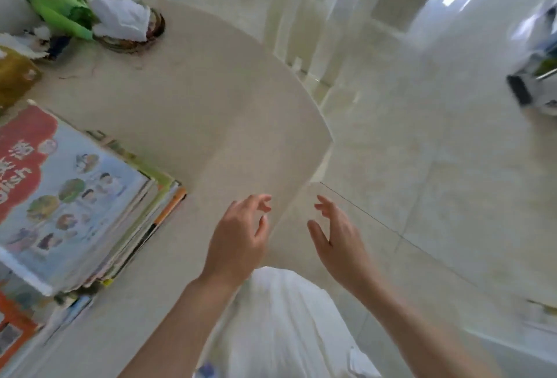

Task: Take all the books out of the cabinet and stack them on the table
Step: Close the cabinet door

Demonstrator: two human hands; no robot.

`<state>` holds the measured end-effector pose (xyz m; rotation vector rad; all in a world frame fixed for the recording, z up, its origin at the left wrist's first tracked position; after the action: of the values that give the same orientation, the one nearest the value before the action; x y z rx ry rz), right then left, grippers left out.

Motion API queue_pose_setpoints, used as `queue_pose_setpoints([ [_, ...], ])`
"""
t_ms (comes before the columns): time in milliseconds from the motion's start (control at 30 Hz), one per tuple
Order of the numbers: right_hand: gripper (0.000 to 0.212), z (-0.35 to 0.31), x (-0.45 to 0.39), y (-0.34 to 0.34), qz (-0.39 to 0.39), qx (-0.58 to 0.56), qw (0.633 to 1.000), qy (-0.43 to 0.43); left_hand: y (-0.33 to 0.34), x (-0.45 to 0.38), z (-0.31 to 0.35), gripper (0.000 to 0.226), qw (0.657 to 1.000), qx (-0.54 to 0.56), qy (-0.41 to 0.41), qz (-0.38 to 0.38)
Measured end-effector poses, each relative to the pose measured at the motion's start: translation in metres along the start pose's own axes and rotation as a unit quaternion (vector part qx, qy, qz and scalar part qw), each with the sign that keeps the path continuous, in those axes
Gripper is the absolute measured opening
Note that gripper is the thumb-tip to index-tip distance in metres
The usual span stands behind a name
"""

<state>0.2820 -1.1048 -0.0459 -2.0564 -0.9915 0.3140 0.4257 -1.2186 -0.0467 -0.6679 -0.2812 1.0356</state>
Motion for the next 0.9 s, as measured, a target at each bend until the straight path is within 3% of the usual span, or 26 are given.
queue_pose_setpoints([
  [200,0.044,0.089,0.049,-0.065,0.086,-0.014,0.992,0.091,0.075,0.017,0.074,0.024,0.999,0.015,0.043,-0.023],
  [500,0.043,0.252,0.159,-0.195,0.186,-0.013,0.960,0.208,0.238,0.093,0.217,0.023,0.980,0.048,0.124,-0.148],
  [733,0.048,0.360,0.250,-0.279,0.276,-0.047,0.903,0.325,0.363,0.178,0.326,0.017,0.934,0.064,0.173,-0.307],
  [900,0.046,0.413,0.298,-0.319,0.355,-0.082,0.840,0.403,0.438,0.222,0.389,0.016,0.890,0.066,0.190,-0.409],
])
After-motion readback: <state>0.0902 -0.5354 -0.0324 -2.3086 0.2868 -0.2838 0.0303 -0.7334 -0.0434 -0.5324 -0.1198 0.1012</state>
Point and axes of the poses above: each hand's wrist, its own x-axis away from the middle knuckle, its own y-axis out of the palm, z = x × y, the point moved 2 cm from there along -x, towards the middle knuckle, and after that the axes turned 9 degrees about z, right-handed, at the moved point
